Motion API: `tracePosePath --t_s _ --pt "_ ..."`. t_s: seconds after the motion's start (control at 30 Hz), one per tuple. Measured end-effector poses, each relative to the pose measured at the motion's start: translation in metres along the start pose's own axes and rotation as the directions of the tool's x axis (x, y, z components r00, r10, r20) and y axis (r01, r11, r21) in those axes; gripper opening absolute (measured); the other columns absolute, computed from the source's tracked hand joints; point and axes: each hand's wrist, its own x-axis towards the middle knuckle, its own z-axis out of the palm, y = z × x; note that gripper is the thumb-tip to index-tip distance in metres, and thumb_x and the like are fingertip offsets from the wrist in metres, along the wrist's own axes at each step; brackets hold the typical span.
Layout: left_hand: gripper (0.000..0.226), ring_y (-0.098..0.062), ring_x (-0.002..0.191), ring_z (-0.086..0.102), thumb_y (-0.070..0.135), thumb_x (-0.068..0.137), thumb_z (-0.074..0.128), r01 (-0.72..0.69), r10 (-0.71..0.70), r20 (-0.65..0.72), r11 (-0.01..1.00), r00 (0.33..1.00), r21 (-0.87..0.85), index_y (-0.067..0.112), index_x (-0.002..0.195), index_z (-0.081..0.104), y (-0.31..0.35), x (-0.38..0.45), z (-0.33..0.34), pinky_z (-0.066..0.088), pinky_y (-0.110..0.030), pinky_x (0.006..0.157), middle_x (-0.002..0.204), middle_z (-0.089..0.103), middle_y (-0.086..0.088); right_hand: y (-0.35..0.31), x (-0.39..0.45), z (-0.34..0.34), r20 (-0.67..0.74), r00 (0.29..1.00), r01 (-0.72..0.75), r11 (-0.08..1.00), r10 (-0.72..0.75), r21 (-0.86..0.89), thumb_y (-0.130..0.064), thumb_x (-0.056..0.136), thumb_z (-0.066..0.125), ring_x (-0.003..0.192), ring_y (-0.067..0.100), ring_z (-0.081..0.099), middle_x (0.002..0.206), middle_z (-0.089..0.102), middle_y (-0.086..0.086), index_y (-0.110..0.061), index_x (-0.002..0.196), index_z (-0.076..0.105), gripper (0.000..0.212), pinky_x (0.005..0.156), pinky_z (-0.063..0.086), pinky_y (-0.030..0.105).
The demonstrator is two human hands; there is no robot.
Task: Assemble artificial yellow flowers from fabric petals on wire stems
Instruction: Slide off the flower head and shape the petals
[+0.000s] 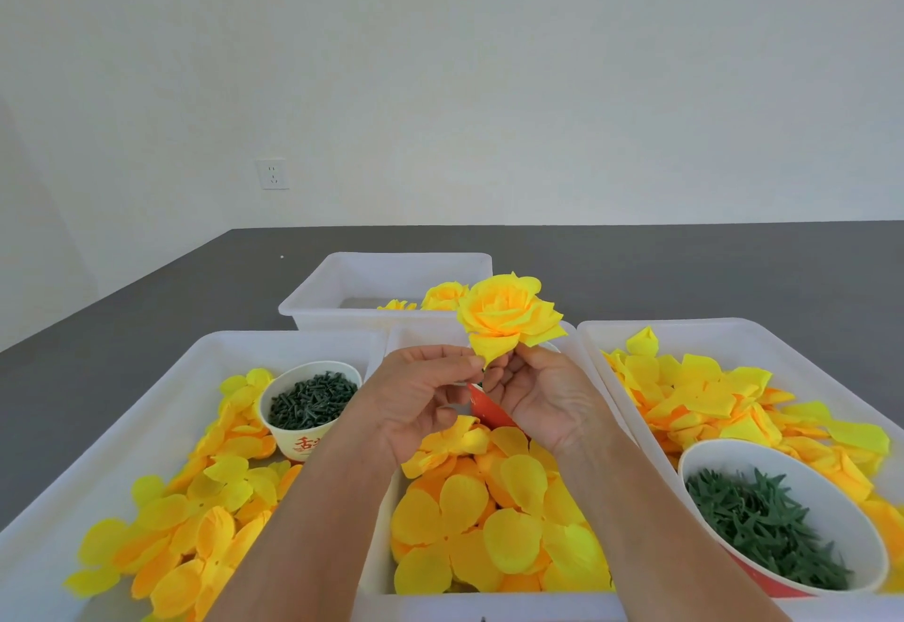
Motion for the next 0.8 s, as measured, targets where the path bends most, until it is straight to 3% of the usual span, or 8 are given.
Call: tracePosePath --t_s 0.13,0.23,0.4,0.5,0.7,0.8 --pt "0.021 -0.006 0.042 0.049 0.006 0.079 0.064 0.061 -0.058 0.047 0.996 0.997 -0.071 0.012 0.061 0.071 -0.0005 -0.0012 0.0024 0.028 -0.012 0.034 0.060 0.065 -0.002 0.0016 0.0015 -0.0006 0.013 1.000 -0.013 0.999 0.014 -0.035 -0.006 0.092 0.048 0.046 0.010 0.054 0.059 0.058 0.005 -0.003 0.078 0.059 0.018 0.046 0.048 0.018" --pt "0.019 -0.007 0.043 0.051 0.006 0.082 0.060 0.052 -0.046 0.041 0.985 0.998 -0.162 0.012 0.066 0.069 0.0010 -0.0006 0.0020 0.029 -0.012 0.033 0.063 0.065 -0.003 0.0028 0.0011 0.0006 0.063 0.998 -0.024 0.996 0.030 -0.087 -0.009 0.078 0.058 0.049 0.012 0.055 0.060 0.056 0.004 -0.003 0.077 0.059 0.006 0.047 0.049 0.020" --pt "0.019 -0.008 0.046 0.053 0.006 0.084 0.056 0.043 -0.028 0.055 0.959 0.998 -0.282 0.009 0.069 0.067 0.0055 -0.0008 0.0010 0.029 -0.012 0.032 0.068 0.067 -0.005 0.0025 0.0011 -0.0007 0.128 0.987 -0.081 0.992 0.093 -0.094 -0.016 0.073 0.062 0.051 0.013 0.057 0.069 0.057 0.006 -0.004 0.079 0.061 0.013 0.047 0.050 0.022" --pt "0.012 -0.007 0.046 0.052 0.008 0.086 0.054 0.025 -0.010 0.055 0.954 0.998 -0.297 0.008 0.076 0.062 0.0054 0.0002 0.0000 0.029 -0.012 0.033 0.067 0.065 -0.003 0.0018 -0.0003 -0.0008 0.161 0.980 -0.100 0.989 0.117 -0.107 -0.015 0.075 0.061 0.052 0.013 0.058 0.069 0.059 0.005 -0.005 0.080 0.062 0.012 0.046 0.050 0.023" --pt "0.001 -0.007 0.046 0.050 0.011 0.072 0.061 0.009 0.014 0.081 0.958 0.997 -0.286 0.010 0.072 0.061 0.0058 -0.0009 -0.0001 0.030 -0.013 0.033 0.065 0.063 -0.002 0.0009 -0.0015 -0.0001 0.174 0.978 -0.090 0.988 0.112 -0.128 -0.013 0.076 0.059 0.051 0.013 0.058 0.065 0.059 0.005 -0.004 0.081 0.061 0.011 0.046 0.050 0.022" --pt "0.019 -0.007 0.046 0.050 0.008 0.079 0.058 0.016 0.006 0.082 0.962 0.997 -0.273 0.013 0.063 0.068 0.0053 -0.0004 -0.0001 0.029 -0.013 0.034 0.064 0.062 -0.002 0.0026 -0.0002 -0.0006 0.161 0.982 -0.074 0.989 0.095 -0.128 -0.012 0.074 0.060 0.051 0.013 0.058 0.068 0.058 0.007 -0.003 0.081 0.061 0.011 0.047 0.050 0.022"
